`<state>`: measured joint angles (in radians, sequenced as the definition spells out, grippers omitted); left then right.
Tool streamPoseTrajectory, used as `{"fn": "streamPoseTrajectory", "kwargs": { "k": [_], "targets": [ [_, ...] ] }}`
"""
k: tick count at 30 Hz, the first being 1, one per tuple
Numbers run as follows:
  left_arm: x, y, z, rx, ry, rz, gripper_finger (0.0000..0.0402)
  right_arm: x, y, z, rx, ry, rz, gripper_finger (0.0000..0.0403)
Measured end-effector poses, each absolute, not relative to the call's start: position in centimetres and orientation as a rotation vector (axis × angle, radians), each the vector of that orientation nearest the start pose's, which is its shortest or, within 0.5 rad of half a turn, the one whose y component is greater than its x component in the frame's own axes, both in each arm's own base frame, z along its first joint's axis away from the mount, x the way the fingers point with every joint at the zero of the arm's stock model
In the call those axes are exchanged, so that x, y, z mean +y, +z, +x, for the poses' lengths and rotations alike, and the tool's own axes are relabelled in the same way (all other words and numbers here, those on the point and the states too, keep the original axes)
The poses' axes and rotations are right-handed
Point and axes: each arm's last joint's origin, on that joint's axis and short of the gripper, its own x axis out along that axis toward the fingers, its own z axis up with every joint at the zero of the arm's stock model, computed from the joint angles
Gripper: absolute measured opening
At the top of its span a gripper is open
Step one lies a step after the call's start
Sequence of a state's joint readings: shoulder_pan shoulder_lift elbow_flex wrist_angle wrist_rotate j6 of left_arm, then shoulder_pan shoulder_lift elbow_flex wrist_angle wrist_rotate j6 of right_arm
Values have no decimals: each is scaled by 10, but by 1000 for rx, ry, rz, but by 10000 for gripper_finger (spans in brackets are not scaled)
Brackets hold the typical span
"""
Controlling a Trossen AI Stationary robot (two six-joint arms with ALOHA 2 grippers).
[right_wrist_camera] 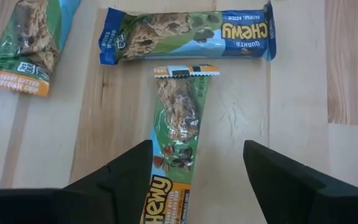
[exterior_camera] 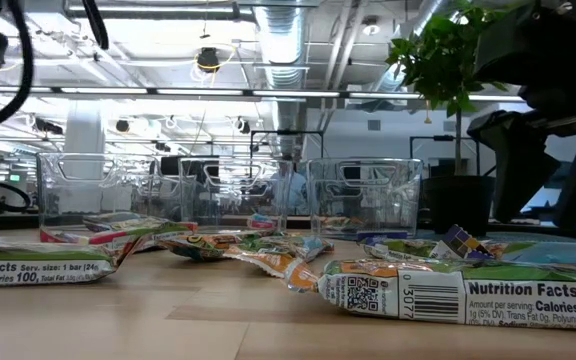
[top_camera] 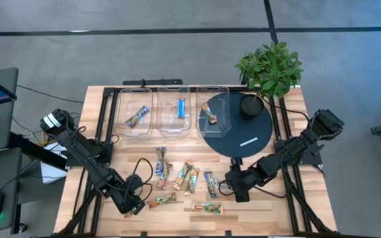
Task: Pick and place Granola Bars by type
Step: Put the bottom left red chocolate chip into the center transparent bin
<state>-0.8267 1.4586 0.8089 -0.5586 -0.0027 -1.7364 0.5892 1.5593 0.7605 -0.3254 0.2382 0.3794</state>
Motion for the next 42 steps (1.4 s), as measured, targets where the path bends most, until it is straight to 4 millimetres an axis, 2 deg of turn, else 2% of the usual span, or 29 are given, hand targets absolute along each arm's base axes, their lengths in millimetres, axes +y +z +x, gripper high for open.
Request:
{"fn": "streamPoseTrajectory", "kwargs": {
  "k": [7,14,21,33,37,42],
  "targets": [
    [-185,172,161,1368,653,-1054,157,146,148,231,1057,136,-155,244],
    [-182,169,157,1368,744,-1051,157,146,148,231,1054,137,-154,244],
    [-188,154,162,1406,744,-995,175,147,148,232,1043,140,-149,244],
    [-190,157,169,1521,752,-1054,261,147,149,232,1033,152,-167,244],
    [-190,162,172,1589,742,-1071,265,147,149,232,1033,152,-168,244],
    [-187,162,170,1594,790,-1045,257,147,149,232,1032,151,-169,244]
  ]
}}
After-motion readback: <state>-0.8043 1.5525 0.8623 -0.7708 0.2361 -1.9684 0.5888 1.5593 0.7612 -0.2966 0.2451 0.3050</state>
